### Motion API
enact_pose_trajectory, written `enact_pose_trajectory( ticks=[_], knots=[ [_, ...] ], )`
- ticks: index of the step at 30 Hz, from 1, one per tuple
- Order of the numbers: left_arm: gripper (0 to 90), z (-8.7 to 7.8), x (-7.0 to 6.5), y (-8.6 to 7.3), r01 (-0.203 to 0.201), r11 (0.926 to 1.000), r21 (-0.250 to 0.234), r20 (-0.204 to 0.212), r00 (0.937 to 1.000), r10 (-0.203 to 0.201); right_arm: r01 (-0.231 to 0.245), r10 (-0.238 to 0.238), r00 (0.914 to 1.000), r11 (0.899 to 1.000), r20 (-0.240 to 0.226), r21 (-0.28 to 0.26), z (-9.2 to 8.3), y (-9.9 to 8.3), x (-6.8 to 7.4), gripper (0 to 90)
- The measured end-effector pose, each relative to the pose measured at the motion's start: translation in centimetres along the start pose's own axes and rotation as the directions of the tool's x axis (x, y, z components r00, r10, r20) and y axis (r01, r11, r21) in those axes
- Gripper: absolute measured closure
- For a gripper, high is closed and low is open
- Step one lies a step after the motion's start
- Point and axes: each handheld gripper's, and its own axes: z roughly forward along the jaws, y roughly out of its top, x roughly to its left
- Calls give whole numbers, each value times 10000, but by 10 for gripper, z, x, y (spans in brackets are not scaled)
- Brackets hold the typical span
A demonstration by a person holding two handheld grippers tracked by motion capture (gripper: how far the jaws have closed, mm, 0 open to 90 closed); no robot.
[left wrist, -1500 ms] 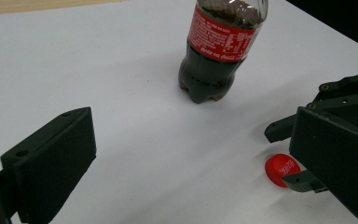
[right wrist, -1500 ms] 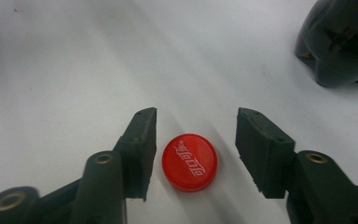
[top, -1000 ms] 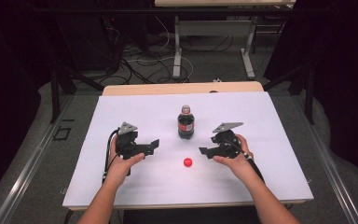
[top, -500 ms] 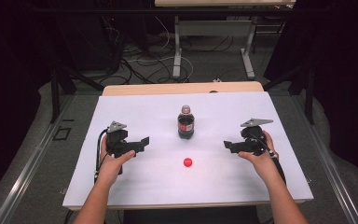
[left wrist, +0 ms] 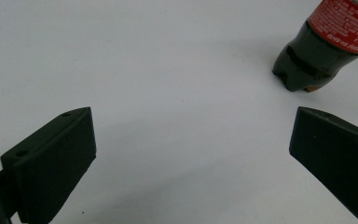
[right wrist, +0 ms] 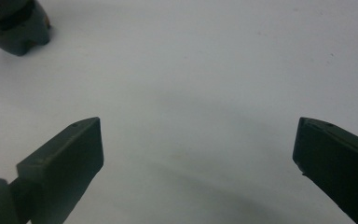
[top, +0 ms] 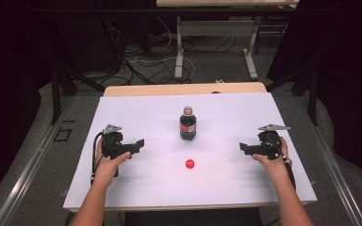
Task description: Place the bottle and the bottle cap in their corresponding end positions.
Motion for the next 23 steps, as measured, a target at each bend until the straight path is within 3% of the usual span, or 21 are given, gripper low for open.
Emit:
enact_pose_trajectory(
  ticks=[2, 9, 13, 20, 21, 23],
  knots=[
    [6, 1, 2, -1, 19, 10000, 8, -81, 10000, -18, -310, 309, 9994, 9995, 131, 58, -1, -2, -6, 0],
    [6, 2, 8, -4, 200, 9998, 50, -222, 9996, -199, -550, 547, 9973, 9985, 487, 49, -4, -7, -19, 0],
    [7, 2, 9, -4, 229, 9997, 81, -232, 9995, -227, -812, 806, 9957, 9966, 459, 106, -4, -9, -20, 0],
    [7, 1, 12, -4, 344, 9994, 97, -284, 9990, -342, -831, 828, 9956, 9965, 444, 58, -5, -8, -18, 0],
    [7, 0, 13, -3, 314, 9991, 289, -218, 9993, -308, -844, 842, 9955, 9964, 429, 48, -5, -7, -18, 0],
    [7, 2, 13, -4, 359, 9993, 74, -247, 9991, -357, -839, 836, 9958, 9965, 374, 55, -5, -7, -18, 0]
  ],
)
